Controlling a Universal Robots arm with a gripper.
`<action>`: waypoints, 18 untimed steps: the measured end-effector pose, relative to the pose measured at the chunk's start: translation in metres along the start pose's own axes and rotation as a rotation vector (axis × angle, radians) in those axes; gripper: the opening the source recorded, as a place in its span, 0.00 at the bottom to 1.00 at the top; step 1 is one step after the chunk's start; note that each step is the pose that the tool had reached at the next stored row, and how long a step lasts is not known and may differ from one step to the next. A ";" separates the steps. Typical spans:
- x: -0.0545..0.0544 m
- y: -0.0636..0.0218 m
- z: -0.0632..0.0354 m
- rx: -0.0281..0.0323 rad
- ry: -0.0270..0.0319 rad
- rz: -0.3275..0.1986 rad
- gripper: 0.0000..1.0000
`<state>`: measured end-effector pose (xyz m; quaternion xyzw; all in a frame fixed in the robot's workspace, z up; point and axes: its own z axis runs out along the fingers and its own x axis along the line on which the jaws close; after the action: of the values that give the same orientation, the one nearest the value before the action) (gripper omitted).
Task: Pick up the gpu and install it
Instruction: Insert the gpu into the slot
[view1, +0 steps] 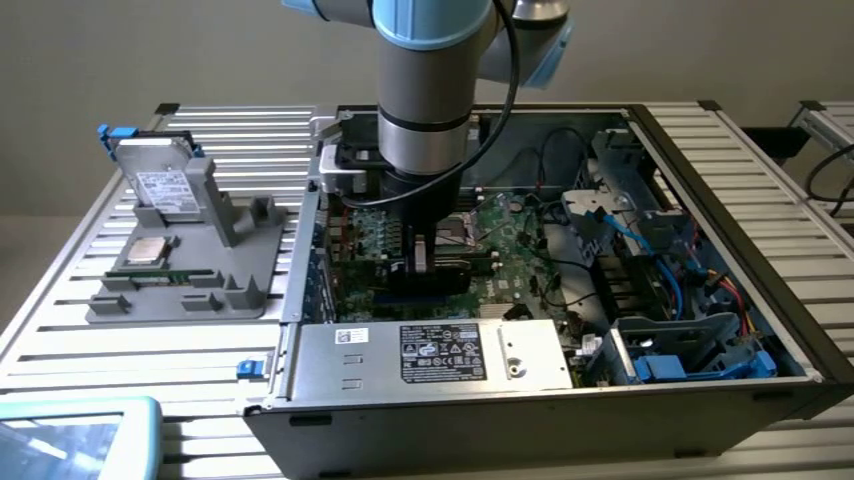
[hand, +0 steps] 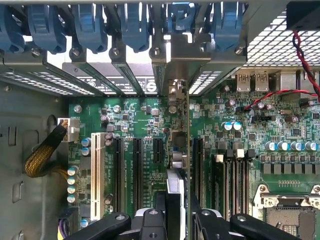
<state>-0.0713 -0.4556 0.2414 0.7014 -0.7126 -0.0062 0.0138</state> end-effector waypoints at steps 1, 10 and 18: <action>0.000 0.0000 0.0000 0.0000 0.0000 0.000 0.27; 0.000 -0.0001 0.0004 0.0000 0.0001 0.000 0.27; 0.000 -0.0001 0.0005 0.0000 0.0001 0.002 0.27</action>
<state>-0.0712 -0.4552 0.2409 0.7007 -0.7133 -0.0062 0.0138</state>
